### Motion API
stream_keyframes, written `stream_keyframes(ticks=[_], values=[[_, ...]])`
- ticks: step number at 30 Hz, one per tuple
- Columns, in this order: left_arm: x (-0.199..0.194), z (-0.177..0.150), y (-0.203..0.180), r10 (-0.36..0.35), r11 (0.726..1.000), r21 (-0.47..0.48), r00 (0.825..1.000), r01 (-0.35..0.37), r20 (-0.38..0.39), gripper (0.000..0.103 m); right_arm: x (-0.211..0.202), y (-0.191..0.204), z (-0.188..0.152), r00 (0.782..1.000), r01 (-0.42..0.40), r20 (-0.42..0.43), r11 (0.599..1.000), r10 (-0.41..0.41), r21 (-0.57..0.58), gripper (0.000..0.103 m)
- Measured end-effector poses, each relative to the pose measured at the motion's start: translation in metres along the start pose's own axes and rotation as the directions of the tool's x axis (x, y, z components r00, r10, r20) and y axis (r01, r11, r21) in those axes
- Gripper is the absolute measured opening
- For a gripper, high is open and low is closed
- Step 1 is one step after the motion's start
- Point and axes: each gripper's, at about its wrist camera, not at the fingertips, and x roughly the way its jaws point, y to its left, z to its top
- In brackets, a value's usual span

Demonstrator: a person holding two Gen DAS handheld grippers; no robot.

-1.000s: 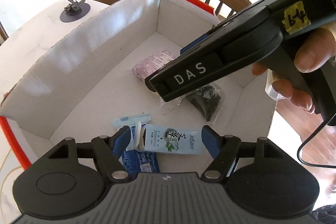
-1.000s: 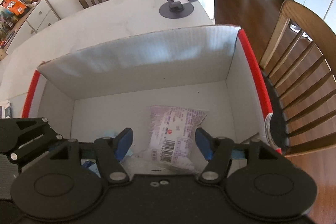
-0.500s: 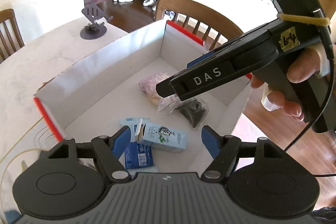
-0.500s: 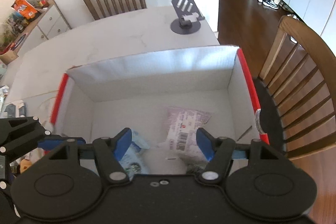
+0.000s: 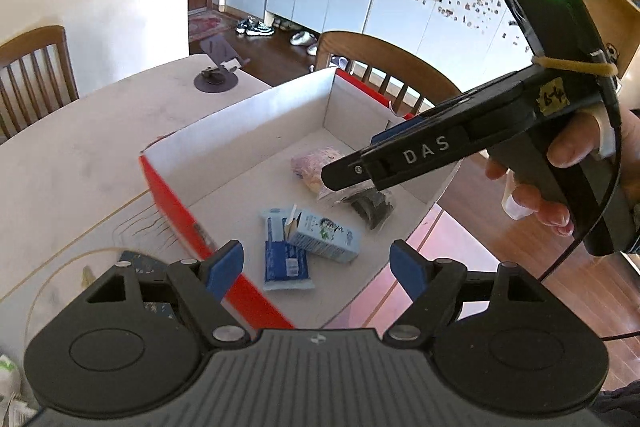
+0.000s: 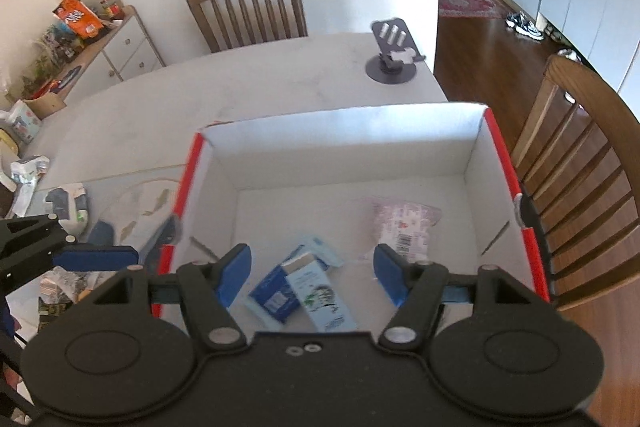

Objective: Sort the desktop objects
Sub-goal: 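Move both tools back toward the lazy susan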

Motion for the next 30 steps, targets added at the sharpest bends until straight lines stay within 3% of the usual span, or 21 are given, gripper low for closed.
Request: stream_keyframes(ticks=[19,30], values=[[-0.067,-0.064,0.037,-0.026,0.997,-0.066,0.998,0.03,0.057,0.084,-0.007,0.083,-0.028,0.999,-0.049,0.015,0.999,0.049,0.0,0.069],[-0.1,-0.105,0.072,0.031,0.993,-0.113,0.997,-0.023,0.068,0.084,0.006,0.141,-0.038,0.997,-0.078,0.015,0.996,0.078,-0.04,0.069]])
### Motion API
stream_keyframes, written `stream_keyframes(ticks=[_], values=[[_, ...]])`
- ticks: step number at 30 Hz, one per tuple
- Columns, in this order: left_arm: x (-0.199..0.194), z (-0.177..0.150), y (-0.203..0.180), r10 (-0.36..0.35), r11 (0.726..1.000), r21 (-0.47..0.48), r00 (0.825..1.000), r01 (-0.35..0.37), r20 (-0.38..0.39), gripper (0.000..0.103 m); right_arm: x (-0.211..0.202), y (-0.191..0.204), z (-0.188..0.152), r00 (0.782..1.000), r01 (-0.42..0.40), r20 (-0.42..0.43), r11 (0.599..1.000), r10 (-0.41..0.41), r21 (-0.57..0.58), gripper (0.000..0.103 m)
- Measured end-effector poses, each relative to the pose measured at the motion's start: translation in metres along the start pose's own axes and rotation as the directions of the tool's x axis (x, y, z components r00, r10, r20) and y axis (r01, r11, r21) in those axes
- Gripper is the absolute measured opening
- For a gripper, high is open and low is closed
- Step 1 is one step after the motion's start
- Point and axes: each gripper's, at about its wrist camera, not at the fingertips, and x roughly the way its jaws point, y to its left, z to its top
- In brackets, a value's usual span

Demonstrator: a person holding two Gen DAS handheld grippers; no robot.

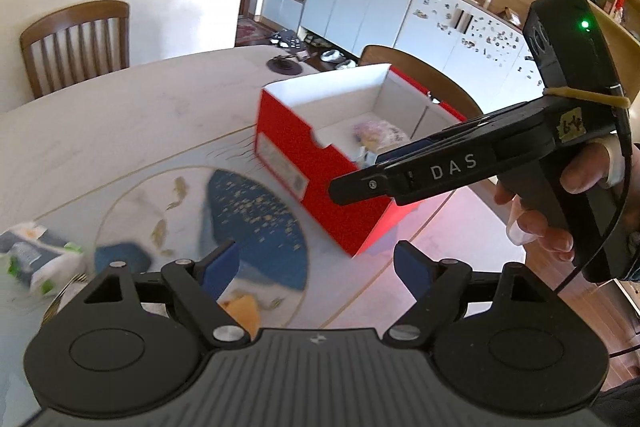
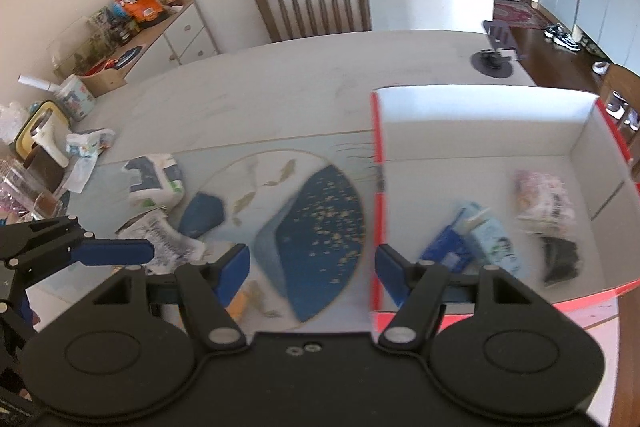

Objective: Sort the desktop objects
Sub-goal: 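Move both tools back toward the lazy susan, then close the left tool on the dark snack packet while the right tool grasps the yellow duck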

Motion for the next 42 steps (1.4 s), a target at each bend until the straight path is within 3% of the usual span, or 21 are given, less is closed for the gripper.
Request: stream_keyframes(ticks=[12,16,20,25,33,42], values=[[-0.029,-0.036,0.039,0.045,0.998,-0.035,0.999,-0.045,0.008,0.085,0.019,0.053,-0.01,0.999,-0.042,-0.02,0.997,0.041,-0.062,0.07],[-0.038,-0.049,0.05,0.065,0.997,-0.04,0.998,-0.064,0.015,0.1,0.025,0.068,-0.014,0.999,-0.046,-0.023,0.995,0.044,-0.094,0.074],[-0.043,-0.061,0.062,0.082,0.995,-0.053,0.997,-0.082,0.005,0.103,0.029,0.08,-0.017,0.998,-0.062,-0.028,0.991,0.059,-0.121,0.075],[-0.047,-0.079,0.076,0.125,0.99,-0.069,0.992,-0.125,-0.002,0.103,0.036,0.089,-0.019,0.998,-0.063,-0.039,0.987,0.058,-0.147,0.082],[-0.042,-0.103,0.101,0.142,0.983,-0.117,0.99,-0.143,-0.022,0.103,0.055,0.097,-0.028,0.996,-0.061,-0.083,0.98,0.045,-0.19,0.083],[-0.021,-0.122,0.102,0.148,0.988,-0.042,0.988,-0.15,-0.045,0.103,0.085,0.103,-0.038,0.989,-0.068,-0.142,0.971,0.035,-0.231,0.085]])
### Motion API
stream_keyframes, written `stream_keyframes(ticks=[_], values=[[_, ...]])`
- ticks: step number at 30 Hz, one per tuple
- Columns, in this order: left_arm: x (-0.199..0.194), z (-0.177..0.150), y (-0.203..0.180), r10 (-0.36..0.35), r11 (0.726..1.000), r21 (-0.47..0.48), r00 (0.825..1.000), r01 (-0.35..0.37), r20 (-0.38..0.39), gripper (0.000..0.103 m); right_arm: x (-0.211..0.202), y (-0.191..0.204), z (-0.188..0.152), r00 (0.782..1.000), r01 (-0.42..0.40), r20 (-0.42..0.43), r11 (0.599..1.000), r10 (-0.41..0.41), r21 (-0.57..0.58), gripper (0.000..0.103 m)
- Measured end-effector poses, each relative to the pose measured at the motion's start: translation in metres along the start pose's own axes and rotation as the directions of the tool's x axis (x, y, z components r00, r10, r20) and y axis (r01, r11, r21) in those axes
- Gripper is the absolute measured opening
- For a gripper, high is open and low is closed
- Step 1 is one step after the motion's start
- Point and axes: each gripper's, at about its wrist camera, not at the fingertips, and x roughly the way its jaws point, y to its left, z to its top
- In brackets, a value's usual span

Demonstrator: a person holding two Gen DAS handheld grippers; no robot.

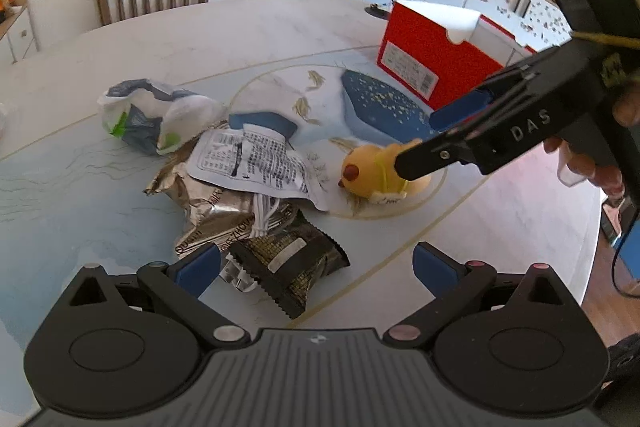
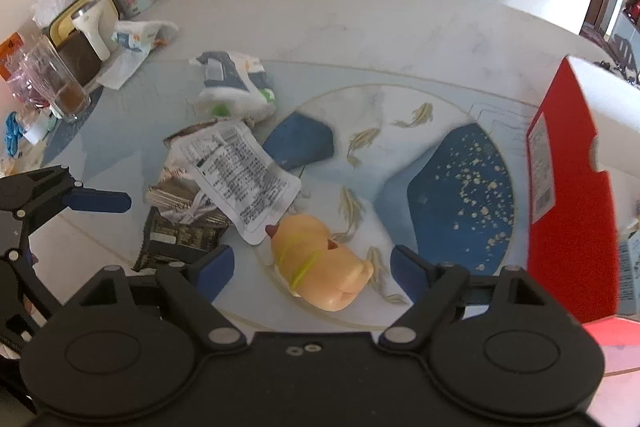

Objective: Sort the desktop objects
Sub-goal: 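Close the left tool on the dark snack packet while the right tool grasps the yellow duck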

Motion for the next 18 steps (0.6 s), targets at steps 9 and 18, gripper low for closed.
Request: stream_keyframes(ticks=[9,18], values=[[0.022,-0.005,-0.001,0.041,0.997,0.067,0.999,-0.04,-0.006,0.103,0.026,0.0,0.0,0.999,0.012,-0.053,1.0,-0.013,-0.022,0.085],[0.031,-0.007,-0.006,0.067,0.991,0.118,0.998,-0.068,0.015,0.102,0.044,-0.002,-0.003,0.996,0.019,-0.091,0.999,-0.022,-0.028,0.085]])
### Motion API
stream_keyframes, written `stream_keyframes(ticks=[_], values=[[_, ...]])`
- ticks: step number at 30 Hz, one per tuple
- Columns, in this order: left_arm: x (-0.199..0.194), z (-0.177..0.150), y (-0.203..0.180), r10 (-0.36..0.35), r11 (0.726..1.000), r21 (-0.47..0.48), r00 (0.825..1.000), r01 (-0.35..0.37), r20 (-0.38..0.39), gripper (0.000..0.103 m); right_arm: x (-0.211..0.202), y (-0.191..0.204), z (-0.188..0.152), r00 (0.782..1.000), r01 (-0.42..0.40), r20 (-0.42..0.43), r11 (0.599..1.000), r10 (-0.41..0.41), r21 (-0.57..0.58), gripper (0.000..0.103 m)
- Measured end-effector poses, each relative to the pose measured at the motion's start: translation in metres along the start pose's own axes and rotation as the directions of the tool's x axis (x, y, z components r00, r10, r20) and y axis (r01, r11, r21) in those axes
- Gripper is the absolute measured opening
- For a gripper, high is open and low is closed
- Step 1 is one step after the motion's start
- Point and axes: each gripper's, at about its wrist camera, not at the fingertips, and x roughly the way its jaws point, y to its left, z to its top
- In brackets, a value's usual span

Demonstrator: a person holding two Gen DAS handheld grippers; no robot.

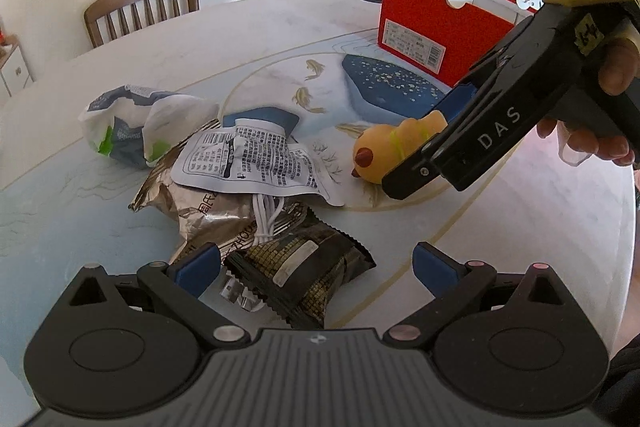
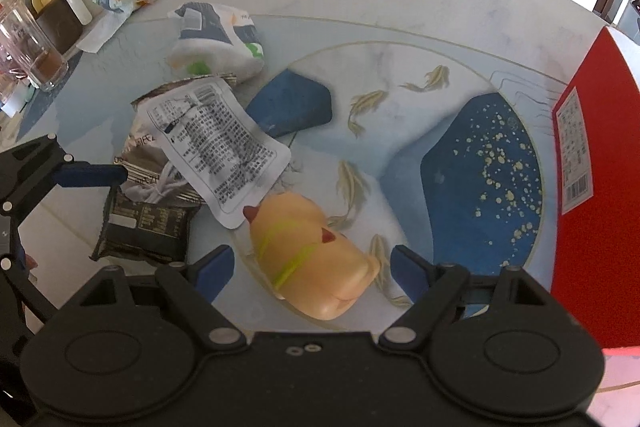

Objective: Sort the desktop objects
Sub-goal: 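Close the left tool on the dark snack packet while the right tool grasps the yellow duck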

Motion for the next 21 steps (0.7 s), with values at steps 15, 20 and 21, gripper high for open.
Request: stream_keyframes(ticks=[15,20,21], values=[[0.0009,0.0004,0.0005,0.036,0.999,-0.007,0.999,-0.036,-0.002,0.081,0.0034,0.0,-0.0011,1.0,-0.007,-0.017,1.0,0.007,0.007,0.073],[-0.0009,0.0014,0.003,0.043,0.999,-0.02,0.999,-0.043,-0.005,0.069,0.0021,-0.0028,-0.0014,1.0,-0.009,-0.019,1.0,0.009,0.02,0.066],[-0.0012,0.0016,0.0037,0.04,0.999,-0.025,0.999,-0.04,-0.005,0.069,0.0015,-0.0029,-0.0016,1.0,-0.007,-0.019,1.0,0.008,0.022,0.065]])
